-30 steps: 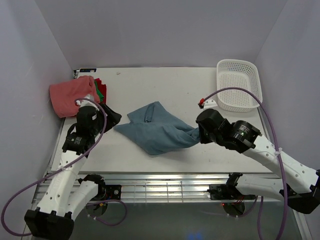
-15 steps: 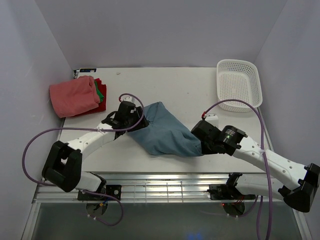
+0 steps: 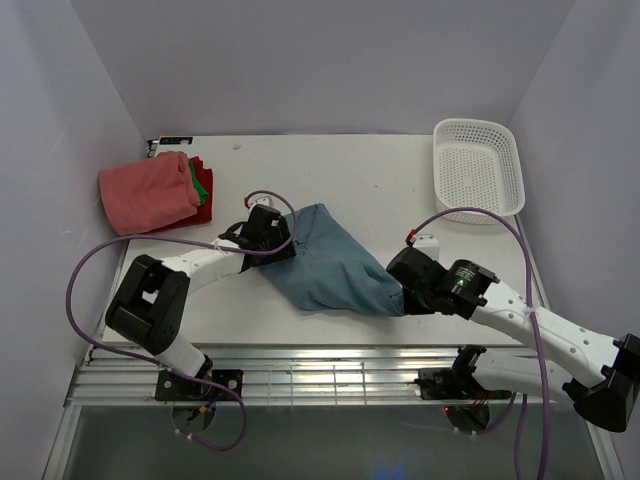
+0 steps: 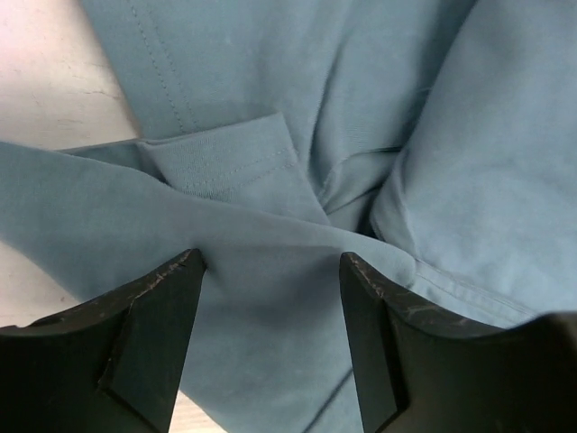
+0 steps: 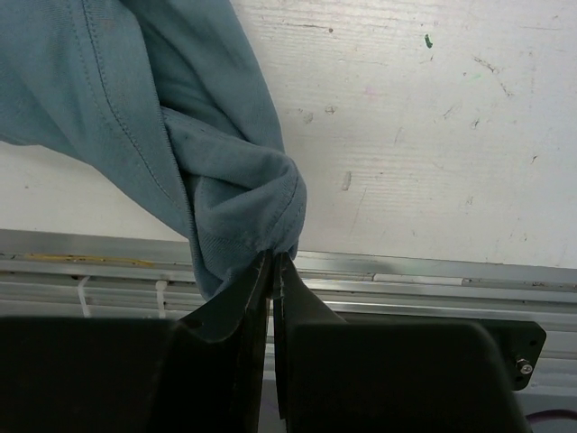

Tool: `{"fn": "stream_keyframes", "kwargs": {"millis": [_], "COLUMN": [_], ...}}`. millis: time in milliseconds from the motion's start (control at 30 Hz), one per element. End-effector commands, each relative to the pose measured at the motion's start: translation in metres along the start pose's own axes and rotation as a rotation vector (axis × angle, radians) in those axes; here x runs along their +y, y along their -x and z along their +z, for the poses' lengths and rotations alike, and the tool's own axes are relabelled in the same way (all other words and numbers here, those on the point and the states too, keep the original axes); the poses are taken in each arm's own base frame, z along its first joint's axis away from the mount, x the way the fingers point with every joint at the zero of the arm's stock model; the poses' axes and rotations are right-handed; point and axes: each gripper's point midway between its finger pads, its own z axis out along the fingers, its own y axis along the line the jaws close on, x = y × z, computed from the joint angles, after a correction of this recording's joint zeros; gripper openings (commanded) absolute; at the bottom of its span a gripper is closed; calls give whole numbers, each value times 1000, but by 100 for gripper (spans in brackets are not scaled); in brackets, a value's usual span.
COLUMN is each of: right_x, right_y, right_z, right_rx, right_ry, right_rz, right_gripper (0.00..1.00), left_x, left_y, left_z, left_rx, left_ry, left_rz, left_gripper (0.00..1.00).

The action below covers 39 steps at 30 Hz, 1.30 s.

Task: Fold and stack the t-shirts
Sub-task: Flatten the tshirt out

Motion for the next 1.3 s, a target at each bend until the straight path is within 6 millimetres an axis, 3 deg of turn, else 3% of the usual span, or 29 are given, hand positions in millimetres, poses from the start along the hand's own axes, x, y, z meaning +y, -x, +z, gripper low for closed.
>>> {"fn": "stream_keyframes", "kwargs": {"millis": [0,133,167,200,233,300,367,467,533,600,633,700,733,767,833,867,933,967,1000,1033,1133,1233,1267], "right_x": [6,9,10,10,11,10,9,11,13,16,18,21,17,16,22,17,19,19,21,24,18,3,-6], "right_y": [8,12,13,13,13,13,13,14,15,22,26,43,50,58,100,102,141,153,161,182,193,183,170], "right_z": [-3,-4,-4,-4,-4,-3,-1,6,14,27,32,45,55,62,76,77,80,79,83,73,72,79,84], "right_rx": [-25,-26,-28,-28,-29,-27,-28,-22,-13,-22,-32,-64,-63,-74,-127,-127,-164,-178,-174,-212,-224,-196,-169], "right_ry": [21,22,24,22,26,21,12,-8,-31,-51,-53,-57,-82,-90,-91,-102,-113,-120,-130,-125,-166,-228,-262], "right_rz": [29,25,27,27,26,26,19,-3,-20,-39,-43,-41,-33,-31,-42,-26,-38,-42,-54,-57,-71,-73,-75], "right_gripper": [8,8,8,8,8,8,8,8,8,8,8,8,8,8,8,8,8,8,8,8,8,8,8], "left_x": [-2,3,6,6,6,3,-2,-19,-38,-43,-48,-41,-42,-33,-27,-25,-16,-15,-11,-7,12,19,18], "left_y": [7,4,1,1,3,12,22,52,73,70,75,65,67,55,36,29,7,-3,-12,-22,-69,-113,-119], "left_z": [8,15,17,17,16,5,-9,-48,-87,-112,-136,-155,-176,-183,-210,-220,-238,-255,-261,-265,-268,-255,-252], "left_rx": [-15,-3,9,10,8,-25,-57,-136,-198,-187,-218,-201,-227,-197,-169,-157,-102,-90,-64,-32,126,312,338], "left_ry": [10,40,52,55,57,45,30,-31,-115,-153,-195,-200,-237,-223,-275,-297,-320,-373,-378,-380,-346,-338,-349], "left_rz": [20,41,50,54,56,51,46,37,21,13,-12,-33,-62,-72,-113,-129,-162,-189,-202,-210,-218,-202,-193], "left_gripper": [73,67,59,30,16,4,1,0,0,0,0,0,0,0,0,0,0,0,0,0,0,0,0]}}
